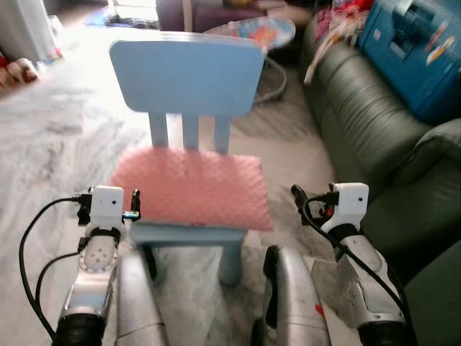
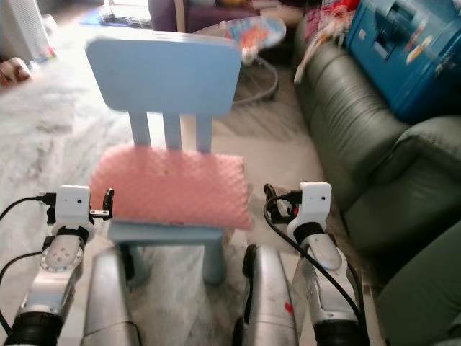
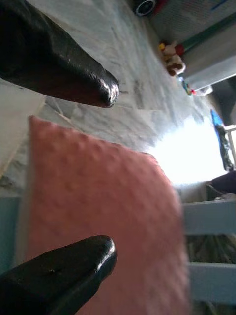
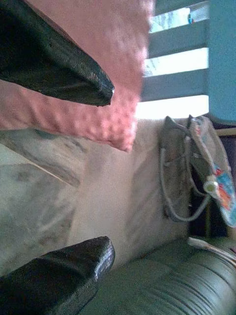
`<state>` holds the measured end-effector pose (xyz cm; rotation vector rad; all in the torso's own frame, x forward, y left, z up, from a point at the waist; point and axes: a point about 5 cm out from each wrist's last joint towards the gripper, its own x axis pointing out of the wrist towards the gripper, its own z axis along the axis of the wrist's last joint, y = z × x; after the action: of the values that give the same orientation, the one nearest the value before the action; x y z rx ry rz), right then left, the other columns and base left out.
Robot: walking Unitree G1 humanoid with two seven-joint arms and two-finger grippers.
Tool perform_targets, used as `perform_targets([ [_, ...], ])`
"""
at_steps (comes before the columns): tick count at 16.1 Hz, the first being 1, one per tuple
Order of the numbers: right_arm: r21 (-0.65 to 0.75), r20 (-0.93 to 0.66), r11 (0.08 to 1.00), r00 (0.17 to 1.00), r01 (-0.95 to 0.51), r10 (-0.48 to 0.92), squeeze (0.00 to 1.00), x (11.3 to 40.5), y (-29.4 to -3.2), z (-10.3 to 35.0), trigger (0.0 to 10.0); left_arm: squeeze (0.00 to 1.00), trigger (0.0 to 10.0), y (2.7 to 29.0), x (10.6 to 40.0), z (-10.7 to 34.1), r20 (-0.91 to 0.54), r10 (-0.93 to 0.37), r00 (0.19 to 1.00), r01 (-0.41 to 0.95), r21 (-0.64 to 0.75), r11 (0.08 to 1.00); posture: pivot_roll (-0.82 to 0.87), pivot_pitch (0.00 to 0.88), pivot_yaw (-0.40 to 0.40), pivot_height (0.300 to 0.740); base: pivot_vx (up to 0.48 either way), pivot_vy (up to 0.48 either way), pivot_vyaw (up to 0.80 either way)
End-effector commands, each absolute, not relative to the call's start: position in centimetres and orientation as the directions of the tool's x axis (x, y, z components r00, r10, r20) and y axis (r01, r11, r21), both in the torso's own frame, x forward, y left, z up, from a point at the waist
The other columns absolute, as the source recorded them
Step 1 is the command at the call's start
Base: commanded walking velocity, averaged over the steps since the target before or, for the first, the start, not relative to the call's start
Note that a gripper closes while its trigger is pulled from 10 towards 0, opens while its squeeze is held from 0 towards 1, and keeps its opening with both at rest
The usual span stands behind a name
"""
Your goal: Move the pillow to the sofa
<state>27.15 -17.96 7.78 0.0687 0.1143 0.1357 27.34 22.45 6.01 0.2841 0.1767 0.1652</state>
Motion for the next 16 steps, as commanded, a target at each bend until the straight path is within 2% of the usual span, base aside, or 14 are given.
perform_targets([
  [1, 0.080, -0.104, 0.988, 0.984, -0.135, 0.143, 0.00, 27.3, -18.1, 8.3, 10.0, 0.00, 10.0, 23.0, 27.4, 5.8, -0.167, 0.206, 0.964, -0.148, 0.308, 0.940, 0.02, 0.000, -0.089, 0.386, 0.000, 0.000, 0.00],
  [6, 0.152, -0.131, 0.977, 0.976, -0.151, 0.171, 0.00, 27.3, -18.0, 8.8, 10.0, 0.00, 10.0, 24.8, 28.0, 7.0, -0.123, 0.255, 0.959, -0.197, 0.355, 0.914, 0.02, 0.000, -0.092, 0.386, 0.000, 0.000, 0.00],
  [9, 0.211, -0.147, 0.948, 0.951, -0.237, 0.270, 0.00, 28.5, -16.4, 9.6, 10.0, 0.00, 10.0, 25.2, 28.8, 8.0, -0.091, 0.246, 0.965, -0.202, 0.343, 0.917, 0.01, 0.000, -0.098, 0.386, 0.000, 0.000, 0.00],
  [10, 0.252, -0.152, 0.921, 0.928, -0.297, 0.341, 0.00, 29.2, -15.4, 10.0, 10.0, 0.00, 10.0, 25.2, 29.3, 8.4, -0.086, 0.253, 0.964, -0.210, 0.340, 0.917, 0.01, 0.022, -0.104, 0.386, 0.000, 0.000, 0.00],
  [14, 0.331, -0.178, 0.877, 0.890, -0.348, 0.420, 0.00, 30.4, -13.8, 10.6, 10.0, 0.00, 10.0, 25.0, 29.9, 8.8, -0.084, 0.239, 0.967, -0.199, 0.334, 0.921, 0.01, 0.065, -0.115, 0.386, 0.000, 0.000, 0.00],
  [16, 0.352, -0.212, 0.831, 0.829, -0.430, 0.518, 0.00, 31.5, -11.8, 10.5, 10.0, 0.00, 10.0, 24.3, 31.3, 9.0, -0.099, 0.194, 0.976, -0.155, 0.308, 0.939, 0.02, 0.100, -0.126, 0.386, 0.000, 0.000, 0.00],
])
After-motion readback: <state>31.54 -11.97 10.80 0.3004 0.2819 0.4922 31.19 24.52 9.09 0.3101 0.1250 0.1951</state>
